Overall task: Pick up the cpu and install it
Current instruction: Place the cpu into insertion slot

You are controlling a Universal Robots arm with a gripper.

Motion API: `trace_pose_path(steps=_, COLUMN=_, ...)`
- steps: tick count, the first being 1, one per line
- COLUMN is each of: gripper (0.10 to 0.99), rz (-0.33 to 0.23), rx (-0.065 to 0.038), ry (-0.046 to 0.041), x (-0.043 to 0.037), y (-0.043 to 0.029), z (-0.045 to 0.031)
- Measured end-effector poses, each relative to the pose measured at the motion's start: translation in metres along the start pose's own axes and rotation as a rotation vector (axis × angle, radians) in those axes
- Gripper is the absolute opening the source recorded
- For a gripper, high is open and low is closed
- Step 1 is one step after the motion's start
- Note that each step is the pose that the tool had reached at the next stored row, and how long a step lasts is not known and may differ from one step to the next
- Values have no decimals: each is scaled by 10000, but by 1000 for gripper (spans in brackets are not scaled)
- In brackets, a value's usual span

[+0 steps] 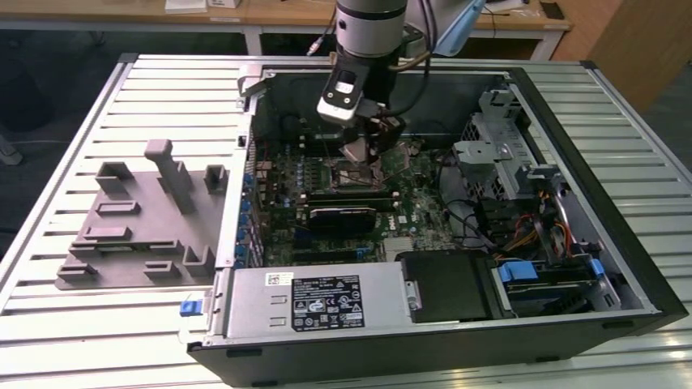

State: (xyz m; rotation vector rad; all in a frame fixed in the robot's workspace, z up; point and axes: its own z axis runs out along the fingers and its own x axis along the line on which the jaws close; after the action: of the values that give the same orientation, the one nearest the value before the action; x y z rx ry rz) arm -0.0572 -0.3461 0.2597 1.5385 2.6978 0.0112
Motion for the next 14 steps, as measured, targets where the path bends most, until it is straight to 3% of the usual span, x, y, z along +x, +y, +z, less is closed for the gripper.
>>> trace_pose_path(steps=14, gripper=541, rz=2468, rx=68, ry=-59, x=0, y=0, z=9)
